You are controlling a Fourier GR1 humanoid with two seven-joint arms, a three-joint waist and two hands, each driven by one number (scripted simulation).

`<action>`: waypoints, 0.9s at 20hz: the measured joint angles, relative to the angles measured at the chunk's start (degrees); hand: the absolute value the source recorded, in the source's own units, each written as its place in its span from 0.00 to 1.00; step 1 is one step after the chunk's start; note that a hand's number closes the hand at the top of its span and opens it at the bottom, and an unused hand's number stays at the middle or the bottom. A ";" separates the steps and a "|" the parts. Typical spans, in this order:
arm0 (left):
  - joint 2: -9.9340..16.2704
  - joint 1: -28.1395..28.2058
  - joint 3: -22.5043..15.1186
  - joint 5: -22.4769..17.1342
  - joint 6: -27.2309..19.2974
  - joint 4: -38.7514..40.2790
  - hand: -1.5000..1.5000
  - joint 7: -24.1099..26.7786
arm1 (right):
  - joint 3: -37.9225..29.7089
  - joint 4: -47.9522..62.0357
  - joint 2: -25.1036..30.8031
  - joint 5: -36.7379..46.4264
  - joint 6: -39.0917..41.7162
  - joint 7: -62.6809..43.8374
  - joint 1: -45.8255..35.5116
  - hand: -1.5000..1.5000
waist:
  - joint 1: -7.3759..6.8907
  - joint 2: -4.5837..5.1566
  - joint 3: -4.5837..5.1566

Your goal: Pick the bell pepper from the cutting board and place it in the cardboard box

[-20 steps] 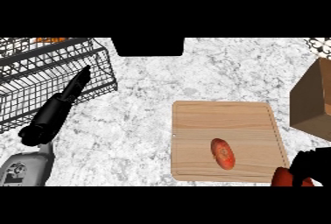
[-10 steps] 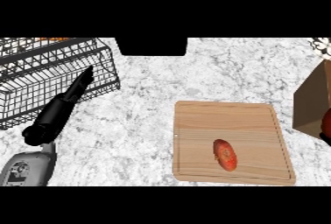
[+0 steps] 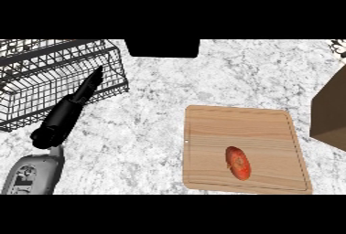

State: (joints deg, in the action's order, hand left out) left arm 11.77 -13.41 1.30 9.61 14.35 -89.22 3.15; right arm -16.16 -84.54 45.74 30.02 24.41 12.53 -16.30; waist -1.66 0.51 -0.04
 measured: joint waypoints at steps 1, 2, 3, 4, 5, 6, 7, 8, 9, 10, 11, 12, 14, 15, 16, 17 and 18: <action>-0.23 0.51 -0.24 0.18 -0.17 -0.55 0.50 0.01 | 0.68 2.87 0.97 0.81 0.51 1.57 -0.66 1.00 | -0.04 -0.03 0.01; -0.25 -0.10 -0.15 0.23 -0.20 -0.23 0.50 -0.15 | 1.49 5.76 1.89 1.52 1.21 2.91 -1.89 1.00 | -0.01 -0.02 -0.01; -0.25 -0.23 -0.11 0.23 -0.16 -0.18 0.50 -0.19 | 2.37 8.77 2.50 2.33 1.56 4.49 -3.20 1.00 | -0.02 -0.02 -0.01; 0.00 -0.83 0.18 -0.14 0.28 0.11 0.50 -0.48 | 3.31 11.43 3.45 3.31 1.97 6.35 -3.90 1.00 | -0.05 0.01 -0.01; 0.13 -0.90 0.18 -0.21 0.52 0.04 0.50 -0.54 | 4.53 14.16 4.09 4.77 1.89 7.77 -4.73 1.00 | -0.24 0.06 -0.02; 0.09 -0.79 0.18 -0.18 0.55 0.27 0.50 -0.19 | 5.59 16.89 4.85 6.15 1.85 9.25 -5.68 1.00 | -0.31 0.09 -0.03; 0.07 -0.26 0.10 -0.13 0.55 -0.31 0.50 -0.28 | 6.41 19.47 5.70 7.41 1.83 10.78 -6.15 1.00 | -0.36 0.07 -0.03; 0.19 -0.20 0.18 -0.37 0.85 -0.62 0.50 -0.37 | 7.19 22.33 6.48 8.41 2.27 12.15 -7.21 0.00 | -0.44 0.08 -0.04; 0.06 -0.19 0.05 -0.16 0.76 -0.37 0.50 -0.01 | 8.07 25.15 7.21 9.45 2.48 14.05 -8.05 0.00 | -0.50 0.12 -0.04; 0.26 -0.64 0.40 -0.30 0.82 -0.21 0.50 -0.25 | 9.10 27.36 7.81 10.26 2.99 16.26 -8.75 0.00 | -0.50 0.14 -0.05; 0.32 -1.76 0.69 -0.56 0.99 0.43 0.50 -0.80 | 10.21 29.39 7.80 11.05 3.49 17.88 -10.10 0.00 | -0.46 0.16 -0.05; 0.14 -2.37 0.81 -0.59 0.82 0.80 0.50 -1.06 | 10.77 31.46 8.31 11.36 4.08 20.09 -11.23 0.00 | -0.37 0.15 -0.06; -0.16 -2.05 0.68 -0.14 0.47 1.40 0.50 -0.40 | 11.74 34.77 8.59 11.65 3.54 23.56 -12.87 0.00 | -0.22 0.10 -0.05; -0.08 -2.11 0.81 -0.17 0.48 1.27 0.50 -0.44 | 12.02 36.38 8.29 11.57 2.94 24.95 -13.85 0.00 | -0.27 0.09 -0.06; 0.08 -2.02 0.92 -0.23 0.62 1.20 0.50 -0.46 | 11.77 37.28 7.81 10.73 2.45 26.14 -14.48 0.00 | -0.19 0.05 -0.07; 0.02 -1.77 0.75 -0.07 0.58 0.88 0.50 -0.35 | 11.07 38.36 7.43 9.44 1.96 27.35 -14.89 0.00 | -0.15 0.02 -0.08; -0.04 -1.54 0.66 0.15 0.40 0.79 0.50 -0.30 | 9.95 38.92 6.63 7.43 1.90 27.93 -15.54 0.00 | -0.01 -0.06 -0.09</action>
State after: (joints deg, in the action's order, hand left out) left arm 11.73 -14.95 1.96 9.76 14.75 -88.43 2.85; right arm -6.21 -45.62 52.37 37.45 26.31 40.46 -31.84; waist -1.67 0.45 -0.13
